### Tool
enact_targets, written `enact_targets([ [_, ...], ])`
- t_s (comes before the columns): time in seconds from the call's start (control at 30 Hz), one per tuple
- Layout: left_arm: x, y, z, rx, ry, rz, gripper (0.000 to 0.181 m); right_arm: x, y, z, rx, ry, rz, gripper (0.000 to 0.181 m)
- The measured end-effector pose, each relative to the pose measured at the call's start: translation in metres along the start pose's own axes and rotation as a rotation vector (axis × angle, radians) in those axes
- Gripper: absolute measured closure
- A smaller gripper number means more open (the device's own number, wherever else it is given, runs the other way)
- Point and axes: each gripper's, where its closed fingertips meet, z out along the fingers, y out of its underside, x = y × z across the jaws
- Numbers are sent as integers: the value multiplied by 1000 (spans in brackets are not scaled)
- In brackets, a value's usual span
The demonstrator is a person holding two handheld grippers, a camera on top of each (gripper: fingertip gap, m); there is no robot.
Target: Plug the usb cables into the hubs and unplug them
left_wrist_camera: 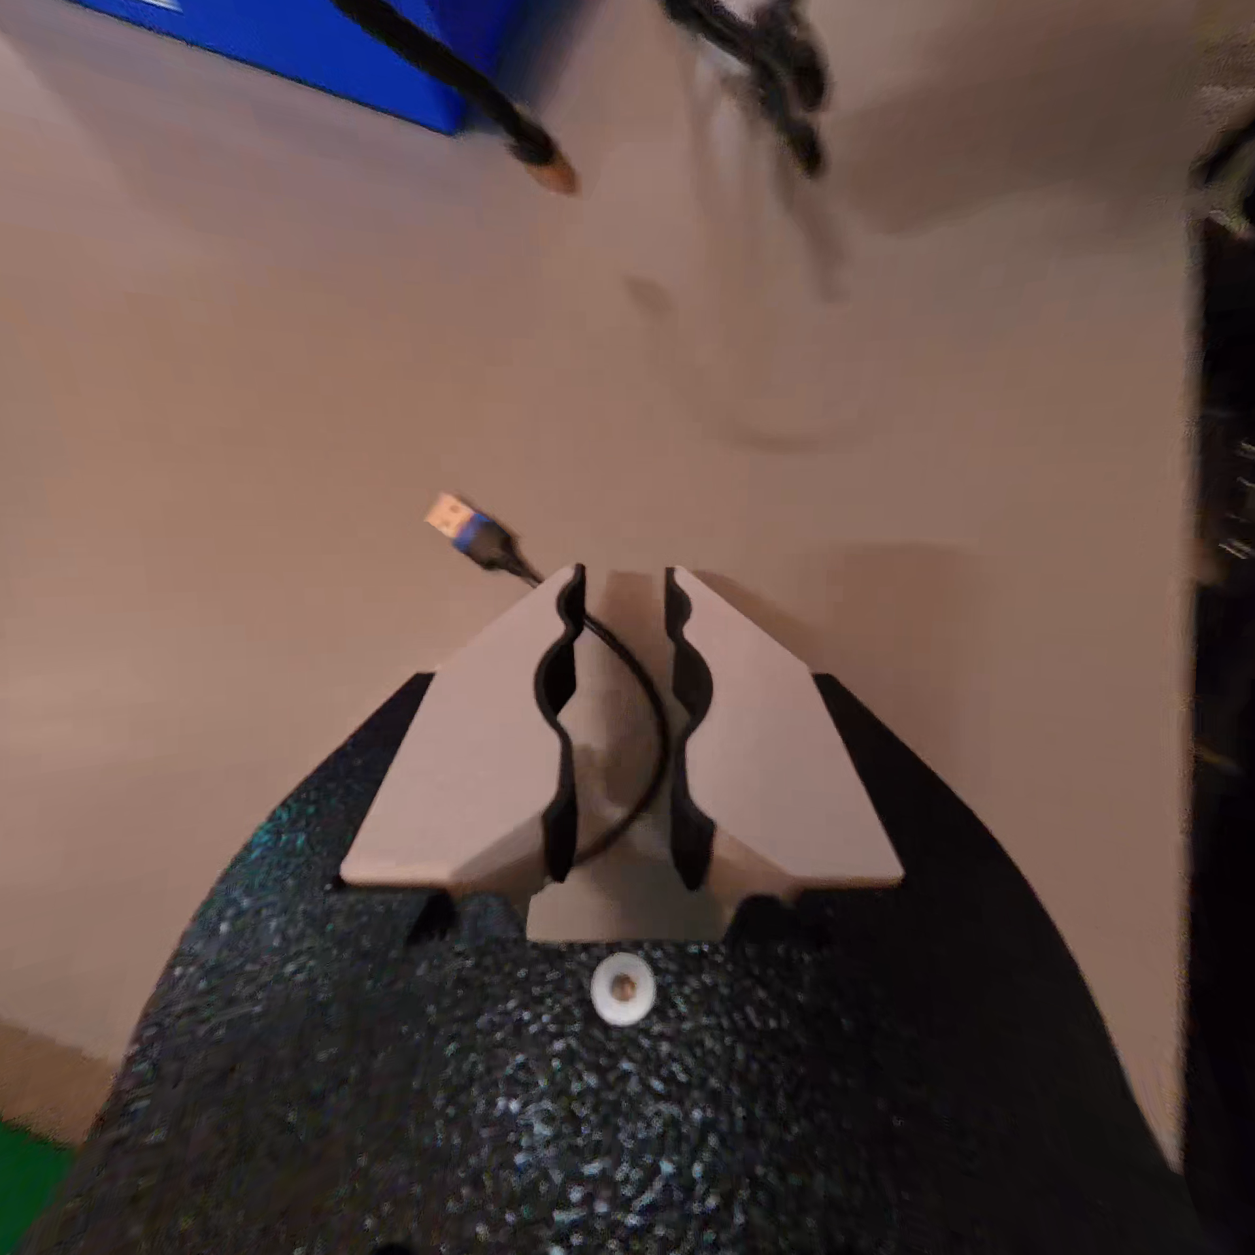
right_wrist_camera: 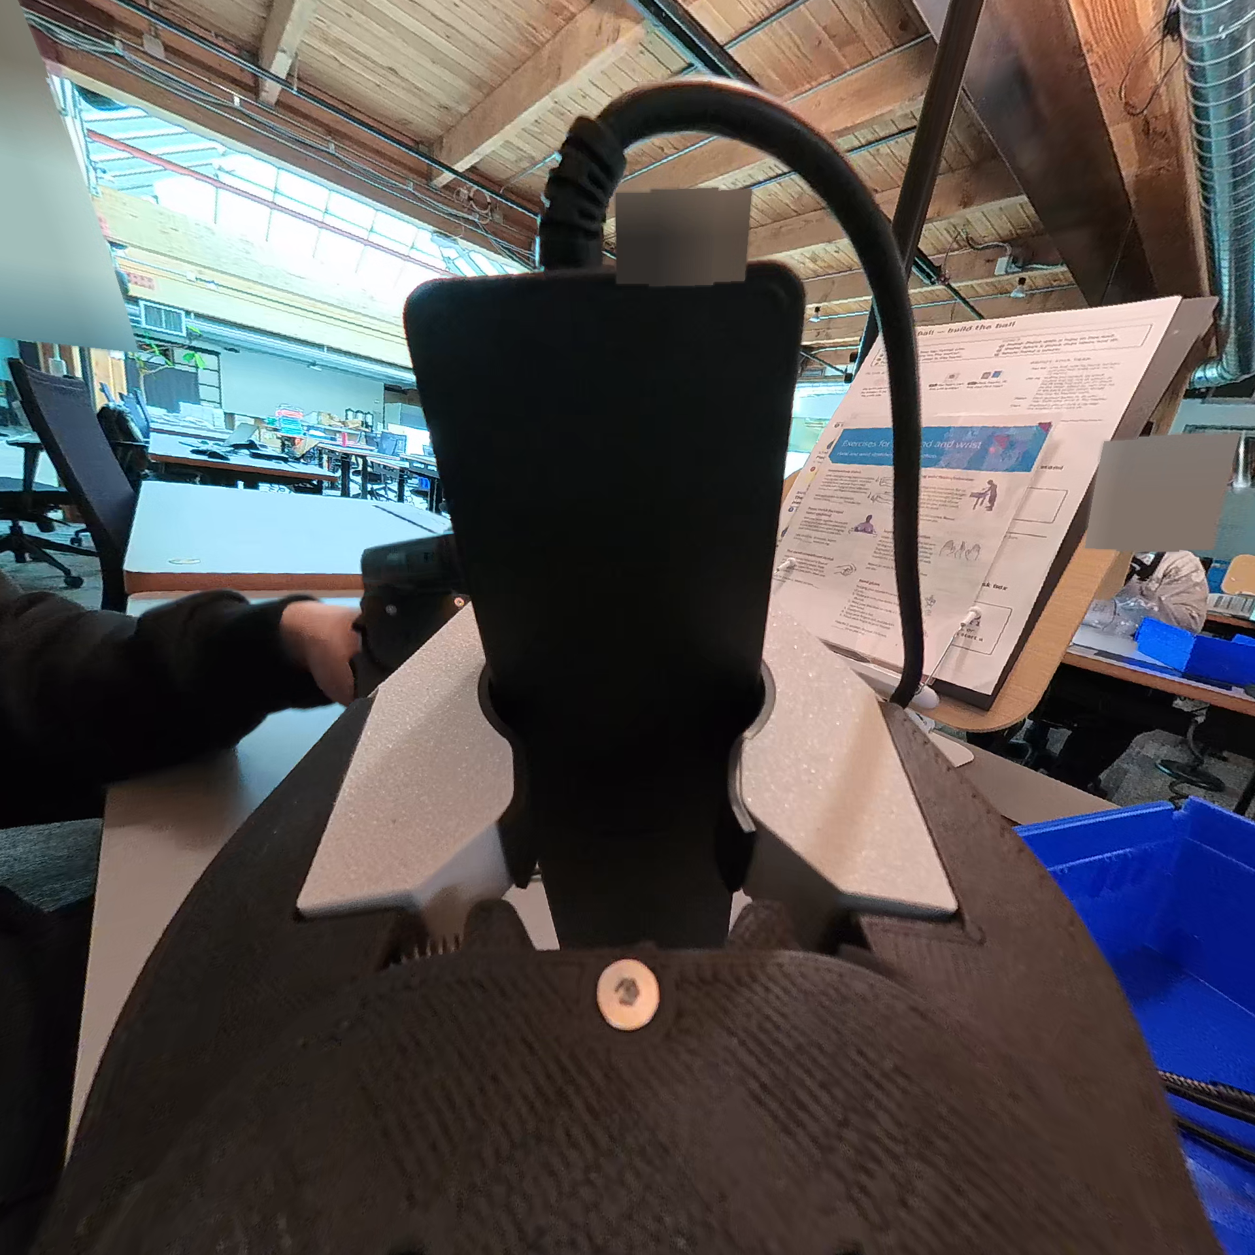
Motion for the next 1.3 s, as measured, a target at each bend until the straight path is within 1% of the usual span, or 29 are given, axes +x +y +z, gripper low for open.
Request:
enact_targets([
  [0.03, -12, -2, 5, 17, -77, -35, 152, 0, 0, 0, -1, 1, -1, 119],
  [0.07, -22, -3, 9, 25, -139, -80, 149, 0, 0, 0, -1, 0, -1, 119],
  [0.1, -29, -1, 11, 28, -189, -113, 149, -1, 0, 0, 1, -3, 0, 119],
  [0.17, -40, 6, 15, -4, -263, -110, 147, -3, -1, 0, 4, -10, -1, 119],
  [0.2, -42, 9, 18, -19, -272, -102, 147, -4, -2, 1, 4, -12, -3, 119],
  [0.27, -38, 6, 22, 11, -239, -130, 155, -6, -2, 1, 4, -16, -4, 119],
  [0.37, -29, 5, 24, 28, -178, -104, 169, -7, -3, 3, 5, -16, -4, 119],
  [0.47, -24, 7, 22, 15, -142, -66, 171, -10, -3, 7, 2, -19, -7, 119],
  [0.53, -15, 10, 19, 4, -65, -50, 171, -10, -4, 10, 6, -16, 3, 119],
  [0.63, -12, 15, 16, 1, 1, -72, 172, -9, 0, 14, -6, -11, 19, 119],
  [0.67, -11, 16, 16, 1, 15, -79, 176, -9, 1, 16, -9, -7, 22, 119],
  [0.77, -11, 14, 17, 12, 4, -68, 177, -7, 5, 22, -9, -3, 40, 119],
  [0.87, -10, 13, 16, -11, -22, -25, 178, -5, 6, 29, -1, 10, 52, 119],
  [0.97, -8, 9, 10, 5, -21, -10, 178, -2, 7, 37, -3, 14, 54, 119],
  [1.07, -19, -2, -6, 69, -23, -37, 178, 9, 9, 48, -5, 13, 63, 119],
  [1.17, -40, -5, -19, 65, -23, -57, 178, 29, 11, 67, -7, 19, 72, 119],
  [1.23, -52, -5, -21, 60, -9, -71, 178, 41, 15, 83, -16, 13, 72, 119],
  [1.3, -55, -9, -19, 98, 15, -89, 178, 51, 18, 98, -27, -4, 67, 119],
])
